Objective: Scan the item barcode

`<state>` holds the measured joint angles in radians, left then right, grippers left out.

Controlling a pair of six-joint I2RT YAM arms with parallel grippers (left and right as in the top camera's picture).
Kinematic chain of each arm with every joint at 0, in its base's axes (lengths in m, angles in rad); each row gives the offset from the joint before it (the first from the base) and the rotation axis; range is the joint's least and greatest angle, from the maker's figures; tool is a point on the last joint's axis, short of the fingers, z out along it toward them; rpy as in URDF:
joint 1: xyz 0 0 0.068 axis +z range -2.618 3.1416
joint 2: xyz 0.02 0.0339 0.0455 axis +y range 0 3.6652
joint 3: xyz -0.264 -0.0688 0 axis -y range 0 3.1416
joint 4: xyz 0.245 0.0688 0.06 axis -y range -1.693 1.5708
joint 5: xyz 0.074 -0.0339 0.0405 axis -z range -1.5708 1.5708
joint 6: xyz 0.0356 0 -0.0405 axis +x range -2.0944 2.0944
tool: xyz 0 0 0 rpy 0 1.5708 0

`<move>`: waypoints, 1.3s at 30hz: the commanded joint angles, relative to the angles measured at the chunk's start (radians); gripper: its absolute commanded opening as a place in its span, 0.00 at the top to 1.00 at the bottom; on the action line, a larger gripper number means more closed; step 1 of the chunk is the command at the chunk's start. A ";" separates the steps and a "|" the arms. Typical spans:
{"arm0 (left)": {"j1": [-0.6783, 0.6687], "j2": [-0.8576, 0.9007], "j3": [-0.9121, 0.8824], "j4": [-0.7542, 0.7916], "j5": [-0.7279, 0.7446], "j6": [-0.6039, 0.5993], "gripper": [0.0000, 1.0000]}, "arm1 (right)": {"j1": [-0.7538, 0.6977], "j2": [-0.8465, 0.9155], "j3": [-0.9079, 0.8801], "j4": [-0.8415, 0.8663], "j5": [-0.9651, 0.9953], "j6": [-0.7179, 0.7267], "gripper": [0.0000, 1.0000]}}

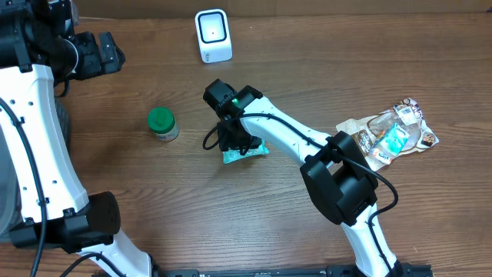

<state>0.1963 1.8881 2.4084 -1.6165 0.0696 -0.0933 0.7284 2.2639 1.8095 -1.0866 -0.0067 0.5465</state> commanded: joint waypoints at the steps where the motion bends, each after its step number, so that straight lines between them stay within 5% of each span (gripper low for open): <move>1: -0.007 -0.003 0.001 0.001 -0.006 0.019 0.01 | -0.005 0.058 -0.019 -0.006 0.034 0.003 0.39; 10: -0.007 -0.003 0.001 0.001 -0.006 0.019 0.01 | -0.005 0.058 0.013 -0.032 0.005 -0.045 0.00; 19: -0.007 -0.003 0.001 0.001 -0.006 0.019 0.00 | -0.006 0.057 0.099 -0.131 0.016 -0.084 0.00; 27: -0.007 -0.003 0.001 0.001 -0.006 0.019 0.00 | -0.050 0.053 0.406 -0.354 0.013 -0.194 0.00; 34: -0.007 -0.003 0.001 0.001 -0.006 0.019 0.00 | -0.213 0.053 0.518 -0.491 0.000 -0.273 0.00; 39: -0.007 -0.003 0.001 0.001 -0.006 0.019 0.01 | -0.370 0.053 0.500 -0.547 -0.195 -0.484 0.00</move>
<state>0.1963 1.8881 2.4084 -1.6165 0.0696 -0.0933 0.4408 2.3314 2.3108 -1.6154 -0.0643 0.2314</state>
